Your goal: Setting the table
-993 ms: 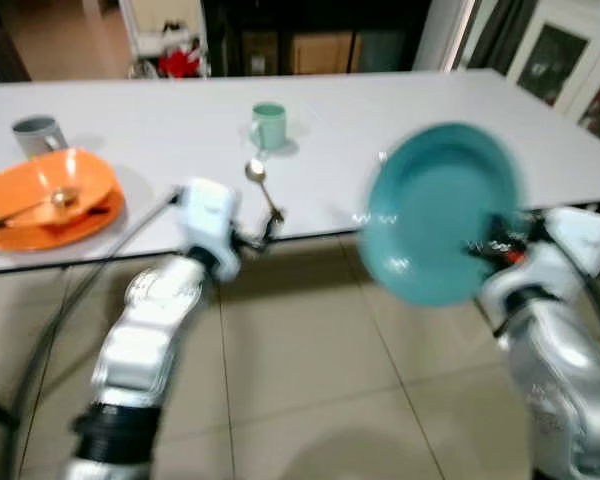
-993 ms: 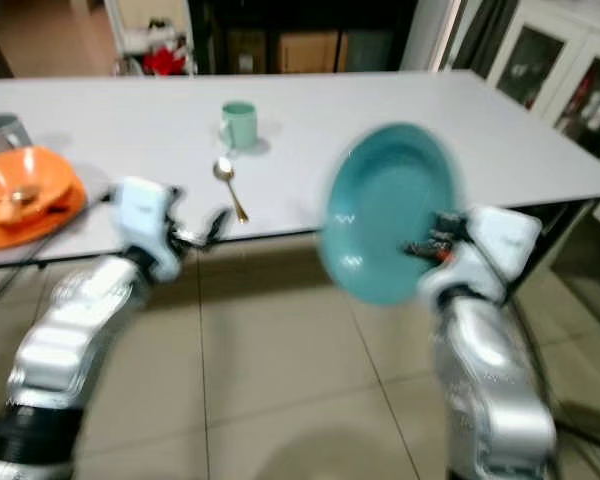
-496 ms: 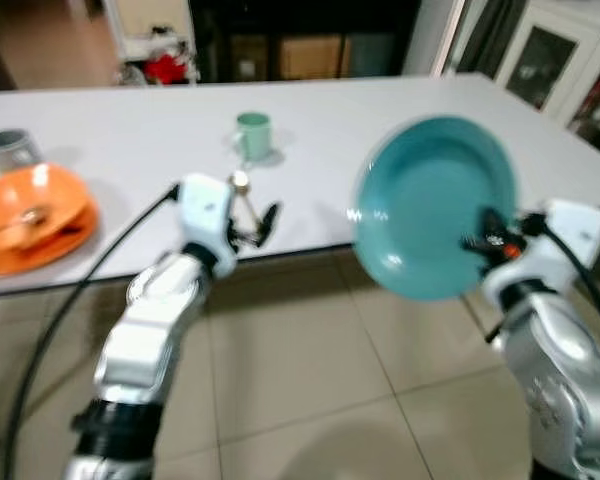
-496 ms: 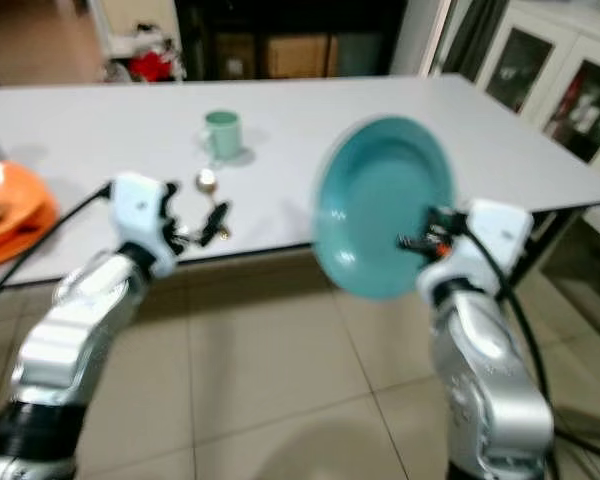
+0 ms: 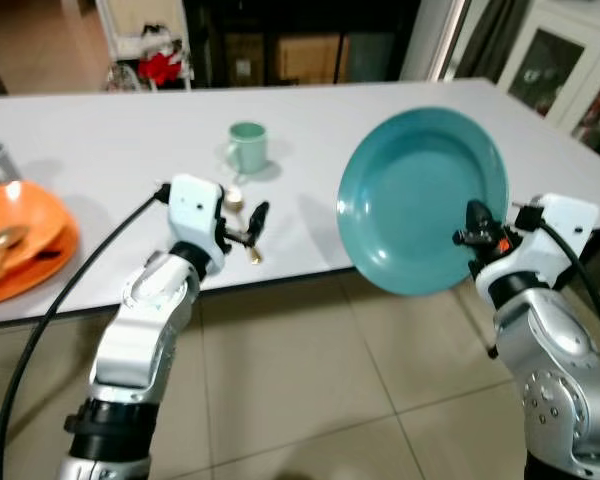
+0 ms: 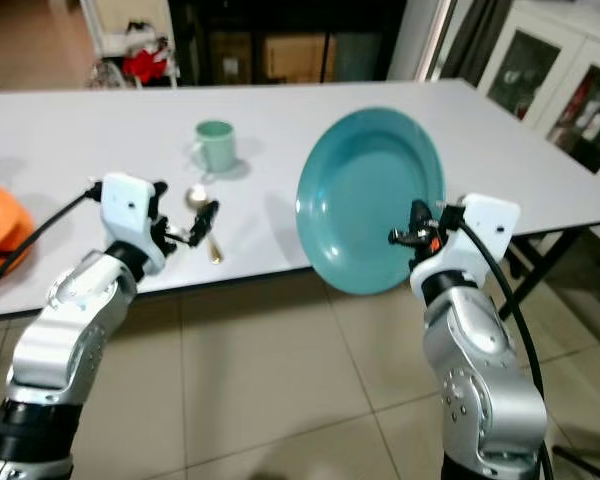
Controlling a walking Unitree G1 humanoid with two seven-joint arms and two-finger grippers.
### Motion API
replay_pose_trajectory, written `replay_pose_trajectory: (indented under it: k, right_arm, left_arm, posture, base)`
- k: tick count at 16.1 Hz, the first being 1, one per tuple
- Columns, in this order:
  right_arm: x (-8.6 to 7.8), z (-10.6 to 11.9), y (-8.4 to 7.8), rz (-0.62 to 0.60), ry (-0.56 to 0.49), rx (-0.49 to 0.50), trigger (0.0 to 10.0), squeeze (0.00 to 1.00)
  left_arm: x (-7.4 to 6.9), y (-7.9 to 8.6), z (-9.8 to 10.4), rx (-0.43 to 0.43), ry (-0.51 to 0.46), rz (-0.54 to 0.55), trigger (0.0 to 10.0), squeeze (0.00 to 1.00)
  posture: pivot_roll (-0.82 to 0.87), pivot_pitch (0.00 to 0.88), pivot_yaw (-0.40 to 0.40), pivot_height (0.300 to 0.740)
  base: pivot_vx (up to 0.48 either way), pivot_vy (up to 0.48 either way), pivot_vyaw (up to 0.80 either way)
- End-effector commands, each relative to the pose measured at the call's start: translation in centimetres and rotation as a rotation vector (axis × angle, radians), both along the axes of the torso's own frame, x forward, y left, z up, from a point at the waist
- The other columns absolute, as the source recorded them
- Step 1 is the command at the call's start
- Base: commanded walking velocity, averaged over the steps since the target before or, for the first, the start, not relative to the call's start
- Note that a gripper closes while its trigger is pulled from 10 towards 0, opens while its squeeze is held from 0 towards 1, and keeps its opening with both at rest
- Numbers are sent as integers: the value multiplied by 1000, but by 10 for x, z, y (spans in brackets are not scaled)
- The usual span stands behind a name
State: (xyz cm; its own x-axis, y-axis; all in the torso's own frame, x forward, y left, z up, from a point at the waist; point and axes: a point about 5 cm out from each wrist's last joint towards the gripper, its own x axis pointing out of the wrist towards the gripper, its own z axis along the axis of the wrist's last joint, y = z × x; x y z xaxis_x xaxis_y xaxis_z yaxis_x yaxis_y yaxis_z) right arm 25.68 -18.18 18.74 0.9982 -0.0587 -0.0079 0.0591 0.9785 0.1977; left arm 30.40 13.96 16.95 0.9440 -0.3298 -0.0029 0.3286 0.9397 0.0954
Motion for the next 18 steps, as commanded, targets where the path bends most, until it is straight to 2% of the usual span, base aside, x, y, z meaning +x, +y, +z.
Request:
replay_pose_trajectory:
  k: [1,12,14,17,18]
  right_arm:
    - [-1,7,-7,-29,-26,-6,10000,0]
    - [4,6,0,35,-22,34,10000,0]
    - [6,5,2,54,-13,57,10000,0]
    - [14,3,3,60,-2,144,10000,0]
    - [18,1,3,60,17,138,10000,0]
  left_arm:
    - [-1,-8,1,2,-8,-28,10000,0]
    - [0,-9,2,12,-21,-28,10000,0]
    - [-1,-8,3,23,-25,-40,10000,0]
    - [-1,-9,4,50,-24,-88,10000,0]
    - [-1,-9,4,58,-21,-108,10000,0]
  posture:
    - [13,0,-45,740]
    - [26,0,-62,740]
    - [29,0,-62,740]
    - [31,0,-61,740]
    - [32,0,-55,740]
  base:
    - [337,0,0]
    - [334,0,0]
    - [0,0,0]
    - [0,0,0]
    - [0,0,0]
